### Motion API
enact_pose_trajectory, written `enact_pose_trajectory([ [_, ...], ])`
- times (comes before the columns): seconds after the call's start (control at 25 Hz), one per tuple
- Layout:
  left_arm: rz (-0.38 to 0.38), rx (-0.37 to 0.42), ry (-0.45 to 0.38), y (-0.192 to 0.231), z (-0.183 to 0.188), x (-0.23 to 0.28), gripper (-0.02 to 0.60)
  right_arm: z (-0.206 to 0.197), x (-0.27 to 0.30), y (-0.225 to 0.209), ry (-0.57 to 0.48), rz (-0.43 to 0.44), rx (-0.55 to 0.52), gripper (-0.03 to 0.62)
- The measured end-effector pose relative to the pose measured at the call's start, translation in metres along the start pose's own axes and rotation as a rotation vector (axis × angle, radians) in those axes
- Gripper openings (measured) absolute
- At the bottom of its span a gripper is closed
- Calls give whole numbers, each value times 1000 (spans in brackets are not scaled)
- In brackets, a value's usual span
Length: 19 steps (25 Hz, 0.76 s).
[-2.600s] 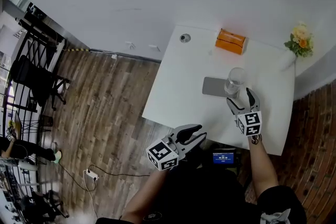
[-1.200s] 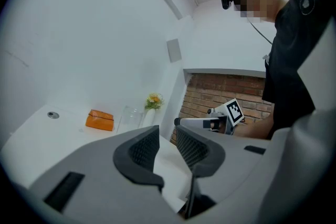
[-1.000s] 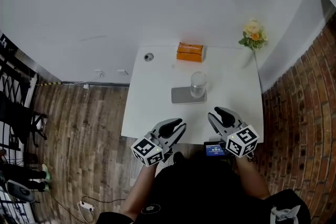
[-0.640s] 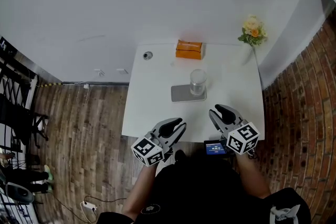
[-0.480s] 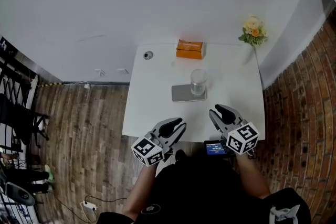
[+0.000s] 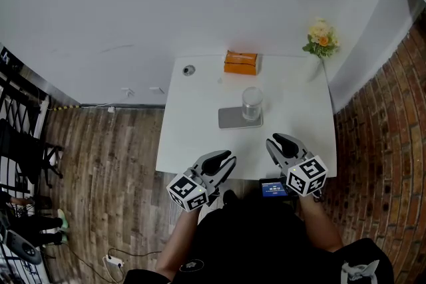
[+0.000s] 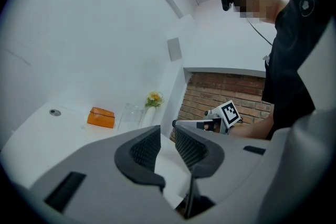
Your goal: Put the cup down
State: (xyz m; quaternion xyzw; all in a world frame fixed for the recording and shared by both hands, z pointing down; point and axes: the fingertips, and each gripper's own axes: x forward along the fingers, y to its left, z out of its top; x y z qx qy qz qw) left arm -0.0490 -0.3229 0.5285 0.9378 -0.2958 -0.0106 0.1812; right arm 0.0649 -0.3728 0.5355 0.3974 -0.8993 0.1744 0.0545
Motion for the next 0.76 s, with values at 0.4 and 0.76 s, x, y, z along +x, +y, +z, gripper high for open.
enact_pose_trajectory([
  [0.4,-1,7,1,-2,1,-1,94,-4,-2,0,10,-13,-15,114],
  [0.76,-2,7,3,-4,0,-1,94,-6,-4,-1,13,-21,-25,114],
])
